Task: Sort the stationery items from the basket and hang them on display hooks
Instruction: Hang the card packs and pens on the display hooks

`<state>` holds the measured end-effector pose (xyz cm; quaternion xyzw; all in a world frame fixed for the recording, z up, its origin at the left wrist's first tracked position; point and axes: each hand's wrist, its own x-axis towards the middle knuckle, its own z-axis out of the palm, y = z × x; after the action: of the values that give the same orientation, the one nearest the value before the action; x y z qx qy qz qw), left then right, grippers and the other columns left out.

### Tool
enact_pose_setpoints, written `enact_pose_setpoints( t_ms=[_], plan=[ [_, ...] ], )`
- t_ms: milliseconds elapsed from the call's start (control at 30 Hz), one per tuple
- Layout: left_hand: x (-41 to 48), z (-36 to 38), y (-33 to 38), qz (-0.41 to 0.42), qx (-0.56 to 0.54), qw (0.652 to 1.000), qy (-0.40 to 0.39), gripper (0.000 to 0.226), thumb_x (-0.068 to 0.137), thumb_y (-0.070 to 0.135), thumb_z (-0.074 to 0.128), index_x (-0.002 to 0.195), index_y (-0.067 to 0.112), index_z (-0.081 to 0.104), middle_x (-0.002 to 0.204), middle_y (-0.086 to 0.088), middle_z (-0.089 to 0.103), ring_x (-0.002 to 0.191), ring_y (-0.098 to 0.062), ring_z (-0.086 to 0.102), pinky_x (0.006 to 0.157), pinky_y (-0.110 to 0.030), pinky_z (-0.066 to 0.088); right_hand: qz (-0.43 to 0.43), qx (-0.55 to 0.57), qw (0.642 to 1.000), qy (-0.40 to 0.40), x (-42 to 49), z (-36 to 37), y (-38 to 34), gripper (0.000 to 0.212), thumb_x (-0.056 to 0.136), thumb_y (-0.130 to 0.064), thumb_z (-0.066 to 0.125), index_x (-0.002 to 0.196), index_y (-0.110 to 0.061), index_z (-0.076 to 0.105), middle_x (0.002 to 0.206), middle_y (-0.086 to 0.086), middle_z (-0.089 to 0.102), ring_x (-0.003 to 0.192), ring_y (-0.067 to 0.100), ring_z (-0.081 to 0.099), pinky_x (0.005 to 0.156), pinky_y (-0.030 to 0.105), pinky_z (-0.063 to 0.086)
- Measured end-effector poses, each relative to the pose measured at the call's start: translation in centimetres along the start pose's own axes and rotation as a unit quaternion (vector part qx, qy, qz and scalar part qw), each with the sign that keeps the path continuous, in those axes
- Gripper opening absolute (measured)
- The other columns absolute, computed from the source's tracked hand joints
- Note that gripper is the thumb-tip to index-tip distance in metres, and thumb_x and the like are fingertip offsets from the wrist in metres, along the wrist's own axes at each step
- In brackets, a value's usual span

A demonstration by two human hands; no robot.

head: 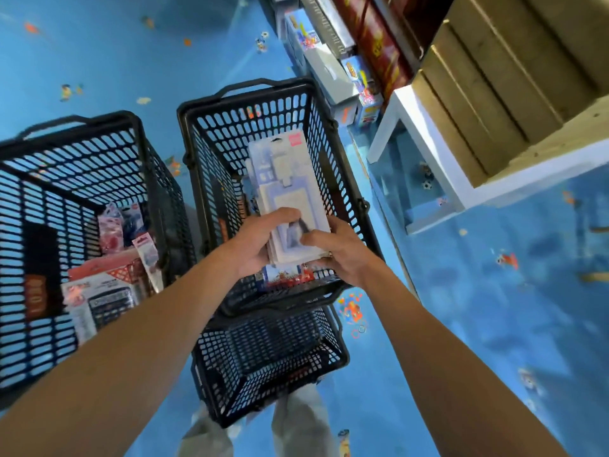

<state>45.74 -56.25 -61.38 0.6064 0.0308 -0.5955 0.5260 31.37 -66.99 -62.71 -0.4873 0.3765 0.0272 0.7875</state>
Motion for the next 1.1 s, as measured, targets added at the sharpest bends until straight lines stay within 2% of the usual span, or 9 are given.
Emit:
enact_pose_setpoints(
  t_ms=[167,300,400,567,667,833,900,1000,1100],
  plan=[
    [-3.7,0.8,-0.6,0.046,0.064,0.997,-0.002,0.066,0.073,0.027,0.09,0.126,-0.005,0.067,0.114,-0.022,0.074,0.103,-0.041,0.072,0.1,-0.061,0.054,-0.022,0.019,0.999,0.017,-5.5,0.8,0.1,0.061,0.07,-0.018,0.077,0.13,-0.016,0.062,0.119,0.012,0.069,0.1,0.025,0.066,0.081,0.036,0.053],
    [-6.8,1.1,-2.1,0.11,0.12,0.983,-0.086,0.045,0.078,0.025,0.088,0.121,0.017,0.075,0.12,-0.015,0.075,0.109,-0.039,0.072,0.095,-0.061,0.056,-0.047,0.01,0.998,0.03,-10.8,1.8,1.5,0.058,0.073,-0.02,0.077,0.129,-0.014,0.063,0.11,0.0,0.073,0.095,0.015,0.07,0.076,0.028,0.059],
    [-9.5,1.2,-4.0,0.113,0.145,0.973,-0.142,0.047,0.076,0.026,0.09,0.118,0.012,0.075,0.12,-0.019,0.074,0.109,-0.041,0.072,0.096,-0.062,0.055,-0.089,0.009,0.994,0.057,-14.9,2.9,3.5,0.043,0.079,-0.023,0.079,0.121,-0.022,0.069,0.109,0.0,0.075,0.096,0.015,0.072,0.079,0.034,0.059],
    [-14.4,1.5,-8.9,0.062,0.219,0.962,-0.151,0.064,0.052,0.037,0.096,0.112,0.02,0.077,0.108,-0.008,0.079,0.097,-0.03,0.077,0.09,-0.053,0.059,-0.102,0.03,0.983,0.149,-21.5,5.4,8.3,0.072,0.071,-0.027,0.084,0.135,-0.017,0.055,0.126,0.01,0.067,0.107,0.023,0.071,0.08,0.04,0.06],
    [-17.1,1.7,-11.7,0.017,0.253,0.948,-0.193,0.063,0.056,0.038,0.094,0.114,0.019,0.077,0.113,-0.01,0.078,0.102,-0.031,0.075,0.096,-0.053,0.056,-0.111,0.063,0.975,0.182,-25.9,6.9,11.7,0.072,0.074,-0.021,0.084,0.139,-0.015,0.053,0.132,0.012,0.063,0.111,0.026,0.07,0.078,0.037,0.061],
    [-21.4,4.9,-17.1,-0.027,0.316,0.918,-0.238,0.055,0.055,0.041,0.092,0.106,0.022,0.081,0.112,-0.009,0.078,0.098,-0.026,0.076,0.086,-0.043,0.059,-0.107,0.104,0.966,0.213,-33.2,7.8,17.4,0.052,0.086,-0.007,0.078,0.134,-0.013,0.06,0.127,0.014,0.068,0.11,0.031,0.07,0.082,0.045,0.062],
    [-22.8,6.8,-19.7,-0.024,0.329,0.907,-0.261,0.059,0.061,0.035,0.091,0.115,0.015,0.077,0.116,-0.013,0.076,0.103,-0.03,0.075,0.09,-0.045,0.06,-0.121,0.121,0.957,0.233,-36.1,7.6,19.9,0.043,0.088,-0.004,0.073,0.128,-0.015,0.065,0.122,0.013,0.071,0.108,0.03,0.07,0.083,0.041,0.061],
    [-25.1,10.8,-23.9,-0.014,0.351,0.891,-0.288,0.054,0.073,0.016,0.085,0.123,0.002,0.069,0.115,-0.02,0.075,0.097,-0.034,0.073,0.089,-0.046,0.06,-0.157,0.152,0.934,0.283,-40.7,7.3,23.3,0.04,0.08,-0.003,0.07,0.116,-0.019,0.072,0.113,0.012,0.075,0.103,0.031,0.071,0.084,0.039,0.06],
    [-28.3,15.8,-28.3,-0.027,0.405,0.863,-0.302,0.056,0.076,0.007,0.083,0.128,-0.003,0.062,0.119,-0.026,0.071,0.099,-0.037,0.07,0.093,-0.051,0.057,-0.178,0.189,0.905,0.339,-45.8,6.8,26.3,0.045,0.071,-0.002,0.067,0.103,-0.032,0.076,0.1,0.002,0.076,0.093,0.018,0.071,0.079,0.032,0.059]
  ],
)
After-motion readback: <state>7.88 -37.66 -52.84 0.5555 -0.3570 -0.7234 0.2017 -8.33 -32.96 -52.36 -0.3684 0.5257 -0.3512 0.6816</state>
